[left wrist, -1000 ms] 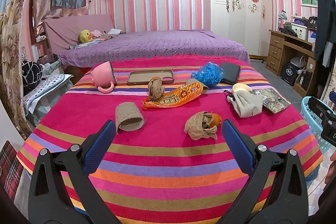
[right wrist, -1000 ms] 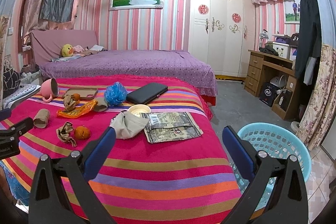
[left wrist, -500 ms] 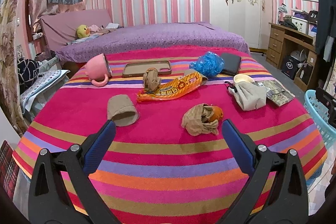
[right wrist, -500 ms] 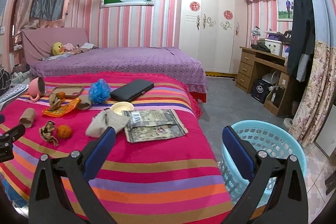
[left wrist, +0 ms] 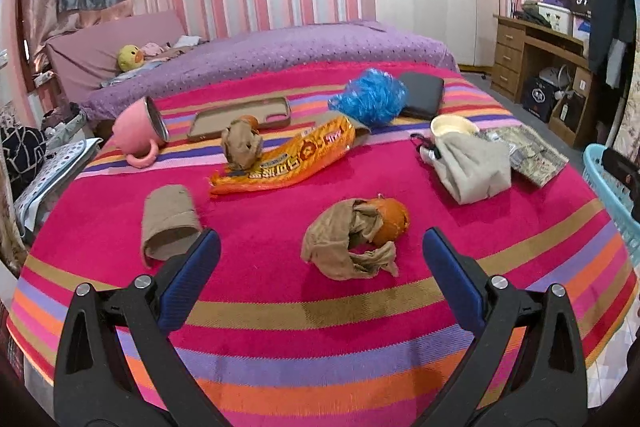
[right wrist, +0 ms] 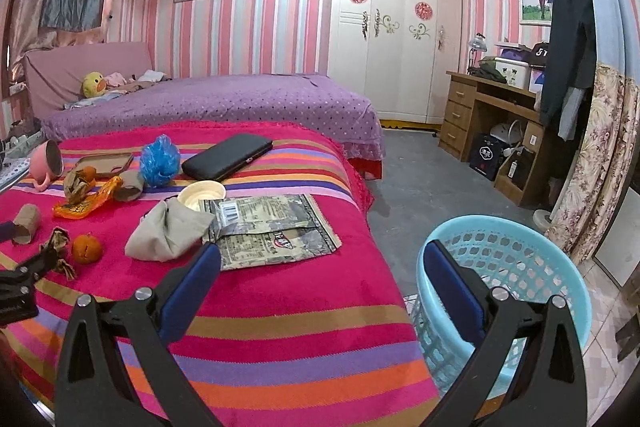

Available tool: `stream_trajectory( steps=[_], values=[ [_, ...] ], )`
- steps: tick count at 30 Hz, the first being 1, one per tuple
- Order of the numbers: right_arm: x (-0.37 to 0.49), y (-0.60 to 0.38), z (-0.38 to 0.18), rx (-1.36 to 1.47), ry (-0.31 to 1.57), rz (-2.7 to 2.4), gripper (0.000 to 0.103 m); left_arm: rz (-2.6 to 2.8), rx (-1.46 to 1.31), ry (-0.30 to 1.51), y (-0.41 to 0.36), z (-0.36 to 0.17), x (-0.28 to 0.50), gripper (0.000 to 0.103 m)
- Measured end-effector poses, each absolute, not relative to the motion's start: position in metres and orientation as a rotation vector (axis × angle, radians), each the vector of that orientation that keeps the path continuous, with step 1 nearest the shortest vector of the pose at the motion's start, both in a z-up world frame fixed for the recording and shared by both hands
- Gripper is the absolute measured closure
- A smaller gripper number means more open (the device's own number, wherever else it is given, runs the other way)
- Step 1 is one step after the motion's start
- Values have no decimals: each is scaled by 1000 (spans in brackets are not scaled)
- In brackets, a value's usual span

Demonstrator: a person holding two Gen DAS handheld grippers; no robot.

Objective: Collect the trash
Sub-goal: 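Reach the left tool to the beige nylon stocking and close on it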

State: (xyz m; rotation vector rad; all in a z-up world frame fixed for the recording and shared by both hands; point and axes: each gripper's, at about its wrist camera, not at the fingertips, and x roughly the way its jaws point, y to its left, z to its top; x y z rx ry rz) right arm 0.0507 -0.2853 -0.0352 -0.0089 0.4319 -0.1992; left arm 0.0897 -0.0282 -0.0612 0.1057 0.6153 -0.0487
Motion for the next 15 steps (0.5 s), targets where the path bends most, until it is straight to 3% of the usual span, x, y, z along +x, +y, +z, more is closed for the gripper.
stream_trajectory(
  steps=[3, 4, 10, 15],
  values=[
    [55, -283, -38, 9, 431, -158, 4, -61, 79, 645, -25, -66, 95, 10],
    [57, -281, -39, 8, 433, -151, 4, -70, 69, 655, -24, -67, 96, 20],
    [64, -267, -44, -9, 456, -130, 4, -167, 45, 694, -24, -72, 100, 53],
    [68, -258, -50, -26, 491, -133, 4, -157, 94, 638, -26, -59, 86, 55]
  ],
)
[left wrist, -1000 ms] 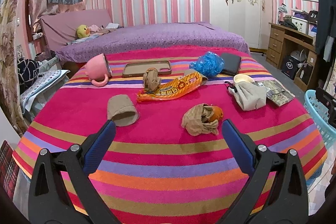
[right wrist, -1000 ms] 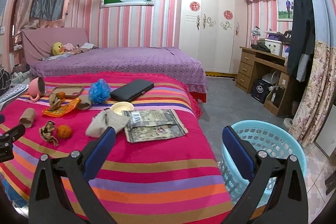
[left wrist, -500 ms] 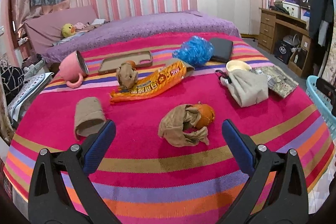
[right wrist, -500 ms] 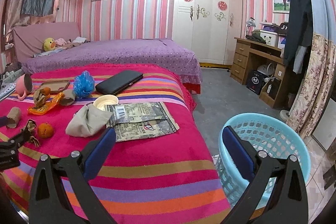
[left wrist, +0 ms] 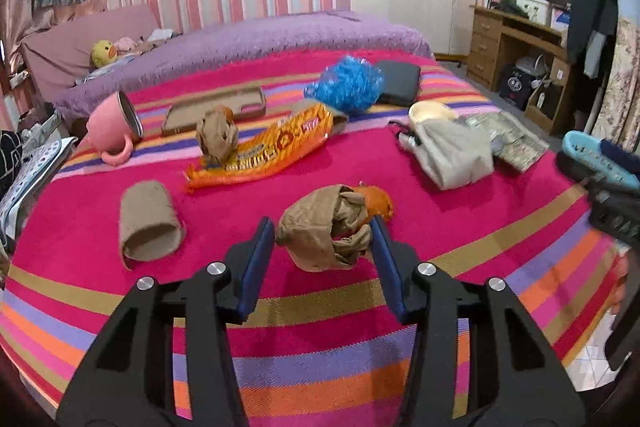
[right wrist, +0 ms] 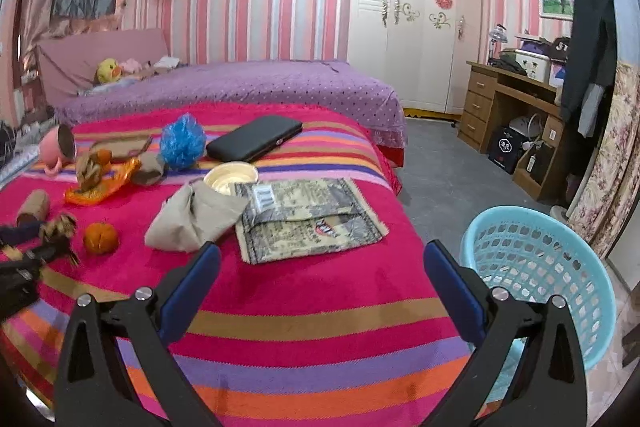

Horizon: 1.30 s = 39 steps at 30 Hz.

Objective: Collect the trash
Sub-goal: 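Reach the left tool to the beige nylon stocking and close on it, then grasp the beige cloth bag with the right tool while the left holds the stocking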

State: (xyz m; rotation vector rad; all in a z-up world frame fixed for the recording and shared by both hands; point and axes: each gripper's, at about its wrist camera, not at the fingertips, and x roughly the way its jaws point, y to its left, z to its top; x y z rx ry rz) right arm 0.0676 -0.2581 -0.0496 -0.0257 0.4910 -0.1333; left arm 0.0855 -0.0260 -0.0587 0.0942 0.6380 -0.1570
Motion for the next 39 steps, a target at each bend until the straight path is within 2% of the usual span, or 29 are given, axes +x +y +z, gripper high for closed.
stream_trajectory(
  steps=[12, 16, 19, 20, 22, 26, 31, 39],
  values=[
    [107, -195, -47, -143, 542, 19, 5, -10, 49, 538, 28, -20, 87, 55],
    [131, -181, -60, -159, 631, 57, 27, 11, 35, 525, 36, -17, 87, 55],
    [141, -175, -68, -171, 686, 97, 30, 26, 49, 532, 37, -19, 89, 55],
    [143, -174, -71, -175, 700, 109, 37, 26, 44, 536, 37, -20, 91, 55],
    [148, -170, -78, -178, 735, 143, 60, 26, 32, 546, 38, -21, 94, 55],
    [142, -162, -78, -198, 716, 199, 79, 34, 29, 541, 37, -22, 93, 55],
    [126, -167, -64, -174, 638, 217, 84, 49, 38, 535, 34, -22, 88, 55],
    [99, -194, -33, -119, 518, 219, 84, 63, 28, 529, 32, -21, 86, 55]
  ],
)
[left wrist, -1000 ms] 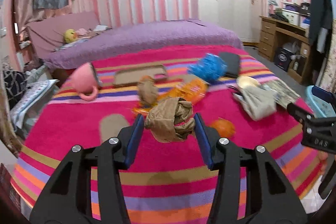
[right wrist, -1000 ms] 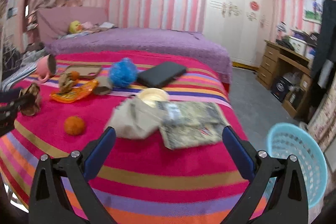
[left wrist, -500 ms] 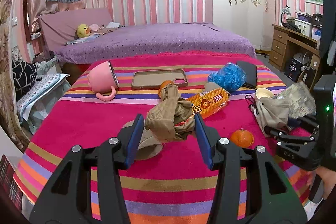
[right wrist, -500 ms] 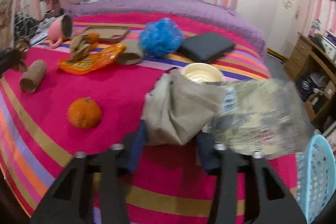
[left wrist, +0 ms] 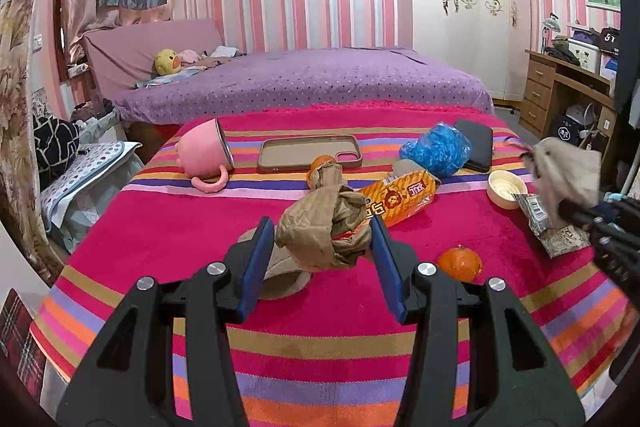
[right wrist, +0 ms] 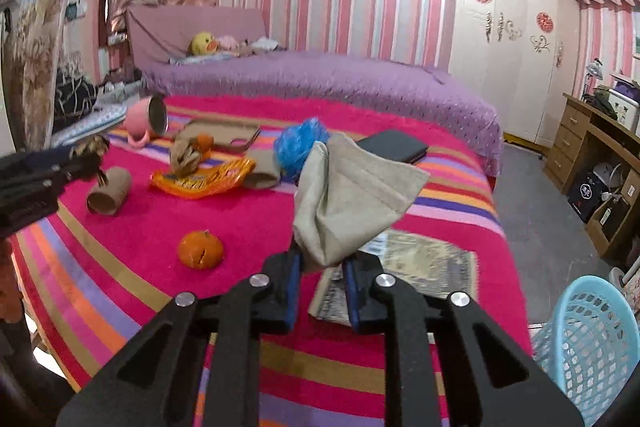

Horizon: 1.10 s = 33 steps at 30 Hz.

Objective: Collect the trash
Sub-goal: 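Grasp the beige cloth bag with the right tool while the left holds the stocking, then carry the stocking and cloth bag in both tools over the blue basket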

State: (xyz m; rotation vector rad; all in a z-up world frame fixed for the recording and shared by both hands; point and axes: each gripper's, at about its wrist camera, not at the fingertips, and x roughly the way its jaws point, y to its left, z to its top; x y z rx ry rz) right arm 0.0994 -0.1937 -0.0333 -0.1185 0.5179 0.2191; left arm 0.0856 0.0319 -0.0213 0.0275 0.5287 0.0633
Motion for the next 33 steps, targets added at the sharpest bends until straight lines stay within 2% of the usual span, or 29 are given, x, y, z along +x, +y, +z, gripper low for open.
stream_trajectory(
  steps=[33],
  values=[
    [72, -318, -32, -45, 513, 63, 84, 51, 38, 558, -33, -32, 86, 55]
  ],
)
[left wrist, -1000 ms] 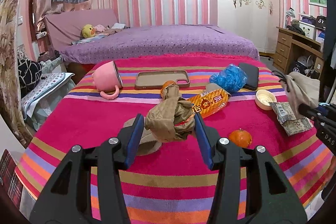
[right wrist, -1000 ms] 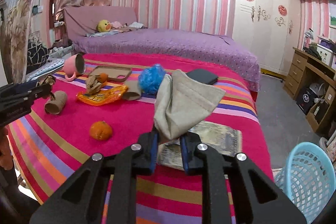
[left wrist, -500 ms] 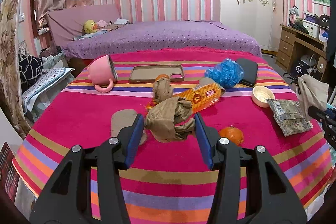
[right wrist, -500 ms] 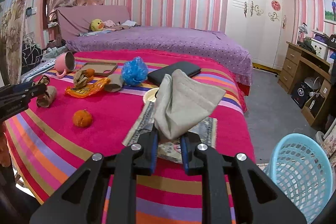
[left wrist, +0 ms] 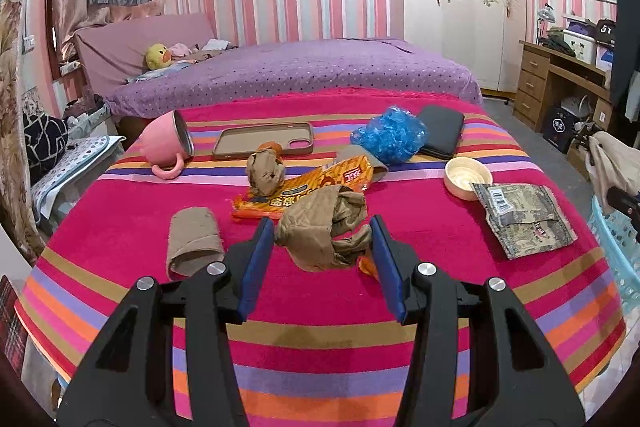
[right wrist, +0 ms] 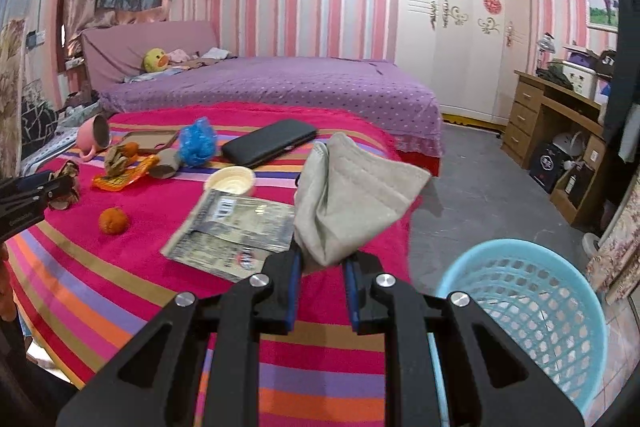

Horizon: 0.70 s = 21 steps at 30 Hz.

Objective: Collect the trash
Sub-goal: 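Carry the stocking and cloth bag in both tools over the blue basket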

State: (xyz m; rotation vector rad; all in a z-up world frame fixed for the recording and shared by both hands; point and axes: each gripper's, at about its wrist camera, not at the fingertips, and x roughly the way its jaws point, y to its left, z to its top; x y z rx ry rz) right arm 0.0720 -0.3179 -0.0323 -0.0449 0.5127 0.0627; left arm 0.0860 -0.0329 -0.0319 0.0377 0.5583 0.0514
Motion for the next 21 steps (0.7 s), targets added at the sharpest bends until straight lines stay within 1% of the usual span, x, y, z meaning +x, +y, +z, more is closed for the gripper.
stream_trajectory(
  steps=[6, 11, 21],
  values=[
    [67, -347, -34, -28, 519, 19, 84, 50, 34, 559, -48, -27, 87, 55],
    [62, -375, -32, -3, 517, -18, 84, 47, 77, 525, -71, -15, 82, 55],
    [45, -428, -35, -12, 538, -98, 84, -26, 70, 512, -137, -7, 83, 55]
  ],
)
